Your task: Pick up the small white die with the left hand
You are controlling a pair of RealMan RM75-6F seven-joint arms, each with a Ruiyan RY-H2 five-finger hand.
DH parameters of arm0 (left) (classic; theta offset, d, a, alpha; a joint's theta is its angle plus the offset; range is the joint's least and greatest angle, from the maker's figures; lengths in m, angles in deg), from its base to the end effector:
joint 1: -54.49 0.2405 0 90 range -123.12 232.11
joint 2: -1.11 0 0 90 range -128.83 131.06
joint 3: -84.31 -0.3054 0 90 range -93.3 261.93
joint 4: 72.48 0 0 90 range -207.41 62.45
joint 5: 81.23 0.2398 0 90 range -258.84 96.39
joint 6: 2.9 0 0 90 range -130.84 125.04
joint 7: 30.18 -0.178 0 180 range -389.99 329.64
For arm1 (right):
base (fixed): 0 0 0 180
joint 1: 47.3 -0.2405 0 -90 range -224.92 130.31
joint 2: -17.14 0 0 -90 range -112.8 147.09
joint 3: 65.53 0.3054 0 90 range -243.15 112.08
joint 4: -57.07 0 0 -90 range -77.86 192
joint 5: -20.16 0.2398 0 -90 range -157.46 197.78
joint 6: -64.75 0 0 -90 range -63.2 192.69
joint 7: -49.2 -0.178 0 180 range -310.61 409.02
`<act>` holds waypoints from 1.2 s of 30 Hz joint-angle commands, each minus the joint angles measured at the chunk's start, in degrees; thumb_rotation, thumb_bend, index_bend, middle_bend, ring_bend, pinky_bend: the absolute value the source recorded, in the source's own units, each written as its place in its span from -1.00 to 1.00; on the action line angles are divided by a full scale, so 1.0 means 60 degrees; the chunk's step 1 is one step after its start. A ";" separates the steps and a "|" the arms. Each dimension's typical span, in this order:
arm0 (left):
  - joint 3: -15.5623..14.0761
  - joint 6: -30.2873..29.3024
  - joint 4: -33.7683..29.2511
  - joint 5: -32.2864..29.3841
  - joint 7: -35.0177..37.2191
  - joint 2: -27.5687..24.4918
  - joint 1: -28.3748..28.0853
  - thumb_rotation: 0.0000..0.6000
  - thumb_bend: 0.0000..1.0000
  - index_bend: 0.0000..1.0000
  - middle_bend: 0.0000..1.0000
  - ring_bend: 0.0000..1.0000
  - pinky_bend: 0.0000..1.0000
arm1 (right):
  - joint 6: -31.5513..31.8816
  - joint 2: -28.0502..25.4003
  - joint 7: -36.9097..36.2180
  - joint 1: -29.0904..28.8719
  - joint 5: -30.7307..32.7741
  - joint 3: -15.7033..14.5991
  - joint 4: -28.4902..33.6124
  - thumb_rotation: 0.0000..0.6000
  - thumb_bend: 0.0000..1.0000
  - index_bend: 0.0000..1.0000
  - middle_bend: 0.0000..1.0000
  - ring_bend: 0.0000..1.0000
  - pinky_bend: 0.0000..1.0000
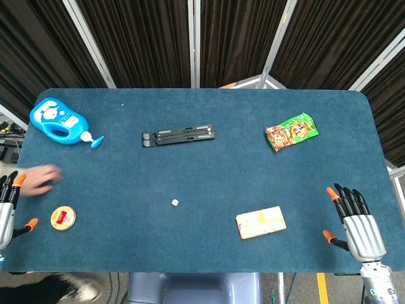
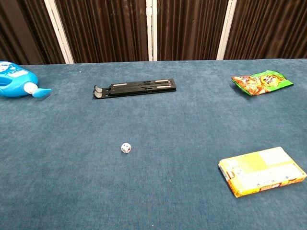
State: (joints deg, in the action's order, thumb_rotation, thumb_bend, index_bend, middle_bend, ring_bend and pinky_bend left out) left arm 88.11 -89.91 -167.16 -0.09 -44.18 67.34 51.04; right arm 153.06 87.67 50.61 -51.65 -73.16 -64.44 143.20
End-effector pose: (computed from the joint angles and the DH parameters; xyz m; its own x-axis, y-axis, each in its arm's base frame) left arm -0.3697 0.2145 0.1483 0.5372 -0.0105 0.8434 0.8400 0.0971 -0.5339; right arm -0.3595 -0.2101 0.1164 0.4196 0.0228 0.9074 -0.8993 -0.1254 0.4190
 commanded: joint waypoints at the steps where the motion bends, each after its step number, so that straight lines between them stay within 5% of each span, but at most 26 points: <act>1: -0.0003 0.0009 0.0002 0.0000 -0.0003 0.0002 -0.0002 1.00 -0.73 -1.00 -1.00 -1.00 -1.00 | -0.0003 -0.0008 -0.0012 -0.0002 0.0002 0.0000 0.0013 1.00 -0.84 -1.00 -1.00 -1.00 -1.00; 18: 0.0012 0.0123 0.0198 0.0133 -0.0109 0.0224 -0.0158 1.00 -0.69 -0.99 -1.00 -1.00 -1.00 | -0.0032 0.0026 0.0087 0.0000 0.0034 -0.0006 0.0051 1.00 -0.84 -1.00 -1.00 -1.00 -1.00; 23: 0.0068 0.0243 0.0402 0.0315 -0.0201 0.0455 -0.0375 1.00 -0.63 -0.80 -1.00 -1.00 -1.00 | 0.0001 0.0017 0.0040 0.0007 0.0032 0.0005 0.0045 1.00 -0.84 -1.00 -1.00 -1.00 -1.00; 36: 0.0573 0.2465 0.1237 0.1249 -0.1388 0.1518 -0.2717 1.00 -0.47 -0.42 -1.00 -1.00 -1.00 | -0.0075 -0.0072 -0.0214 0.0000 0.0192 0.0054 0.0077 1.00 -0.84 -1.00 -1.00 -1.00 -1.00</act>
State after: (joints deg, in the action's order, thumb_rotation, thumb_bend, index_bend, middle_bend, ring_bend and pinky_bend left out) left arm 90.51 -77.46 -161.23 6.42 -50.28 74.44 37.25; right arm 152.77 87.29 49.49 -51.63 -72.19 -64.16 143.65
